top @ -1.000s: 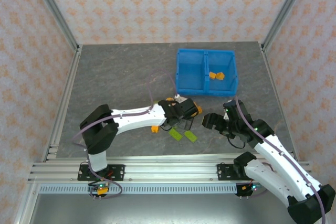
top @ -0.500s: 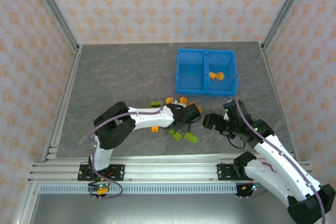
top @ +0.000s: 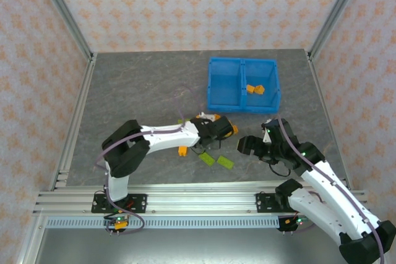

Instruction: Sort the legos into containers by color

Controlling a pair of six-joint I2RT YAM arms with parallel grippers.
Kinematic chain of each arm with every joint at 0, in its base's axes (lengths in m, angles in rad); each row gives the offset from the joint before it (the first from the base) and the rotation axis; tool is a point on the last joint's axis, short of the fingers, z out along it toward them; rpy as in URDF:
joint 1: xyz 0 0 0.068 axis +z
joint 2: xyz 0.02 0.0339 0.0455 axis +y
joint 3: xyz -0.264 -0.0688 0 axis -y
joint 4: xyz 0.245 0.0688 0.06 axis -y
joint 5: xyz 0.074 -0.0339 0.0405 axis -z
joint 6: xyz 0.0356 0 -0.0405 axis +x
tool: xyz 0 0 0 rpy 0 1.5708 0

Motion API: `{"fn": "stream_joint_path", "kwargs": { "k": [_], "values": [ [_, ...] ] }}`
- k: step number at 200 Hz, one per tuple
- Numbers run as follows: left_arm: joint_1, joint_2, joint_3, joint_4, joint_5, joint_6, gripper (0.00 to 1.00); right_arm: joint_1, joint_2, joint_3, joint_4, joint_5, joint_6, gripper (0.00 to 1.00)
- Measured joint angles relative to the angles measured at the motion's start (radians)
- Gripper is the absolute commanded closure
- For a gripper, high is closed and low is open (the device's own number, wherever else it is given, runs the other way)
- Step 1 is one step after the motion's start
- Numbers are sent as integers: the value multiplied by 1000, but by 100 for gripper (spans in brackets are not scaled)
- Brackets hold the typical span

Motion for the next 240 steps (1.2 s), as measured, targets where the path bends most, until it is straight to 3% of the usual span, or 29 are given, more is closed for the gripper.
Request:
{"fn": "stream_joint_path", "kwargs": {
  "k": [42, 98, 132, 170, 202, 223, 240],
  "values": [
    [137, 49, 399, -11, -79, 146, 49, 0, -43, 2, 37, 28, 11, 11],
    [251, 412, 877, -21, -103, 281, 47, 0, -43, 15, 34, 78, 10, 11],
    [268, 569, 1025, -53, -74, 359, 29, 0, -43, 16, 34, 90, 6, 11],
    [258, 565, 1053, -72, -20, 386, 22, 0, -43, 16, 34, 101, 4, 11],
    [254, 497, 974, -74, 22, 396, 17, 0, -42, 16, 34, 112, 3, 11],
    [246, 393, 896, -68, 43, 415, 17, 0, -37, 16, 34, 124, 3, 11],
    [221, 222, 735, -31, 60, 455, 15, 0, -19, 15, 37, 136, -3, 11]
  ]
}}
